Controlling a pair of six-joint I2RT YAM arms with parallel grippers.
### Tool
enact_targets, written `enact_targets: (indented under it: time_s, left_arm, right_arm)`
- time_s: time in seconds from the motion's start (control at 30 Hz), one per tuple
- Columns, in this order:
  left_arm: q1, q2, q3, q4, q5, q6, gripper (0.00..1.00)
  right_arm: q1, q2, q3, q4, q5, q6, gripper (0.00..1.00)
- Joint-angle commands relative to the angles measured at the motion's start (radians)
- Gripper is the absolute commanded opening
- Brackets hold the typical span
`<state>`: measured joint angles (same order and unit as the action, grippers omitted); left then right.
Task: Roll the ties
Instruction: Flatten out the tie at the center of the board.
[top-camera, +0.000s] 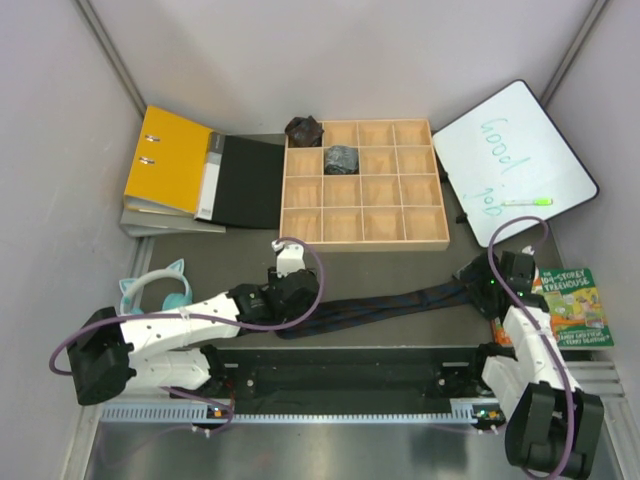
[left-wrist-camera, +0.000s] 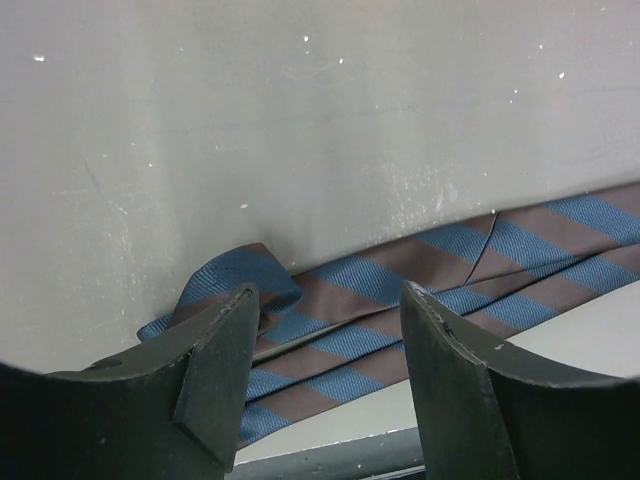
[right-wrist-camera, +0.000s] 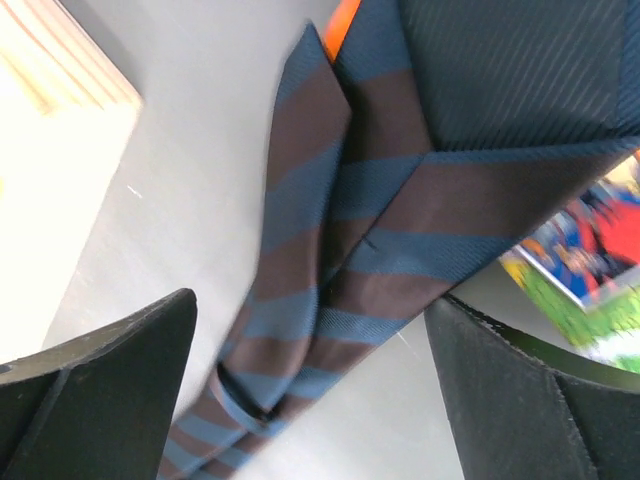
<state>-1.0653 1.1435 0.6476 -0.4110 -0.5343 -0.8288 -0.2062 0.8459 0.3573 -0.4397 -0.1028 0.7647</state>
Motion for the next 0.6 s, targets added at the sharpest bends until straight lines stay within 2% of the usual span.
enact_targets:
  time_s: [0.0, 0.2, 0.37, 0.57]
  left_arm:
    - [0.002, -0.018, 0.014, -0.003, 0.004, -0.012, 0.63]
    - [0.002, -0.05, -0.011, 0.001, 0.005, -0.027, 0.63]
    - [0.002, -0.048, -0.017, 0.008, 0.005, -0.03, 0.63]
    - [0.002, -0.042, -0.02, 0.018, 0.005, -0.029, 0.63]
  right_arm:
    - [-0.007, 0.068, -0.032, 0.114, 0.009, 0.048, 0.95]
    - [-0.007, 0.148, -0.029, 0.22, -0.015, 0.065, 0.82]
    - [-0.007, 0.214, -0.037, 0.289, -0.06, 0.079, 0.6]
    - [-0.006, 0.298, -0.064, 0.395, -0.112, 0.096, 0.52]
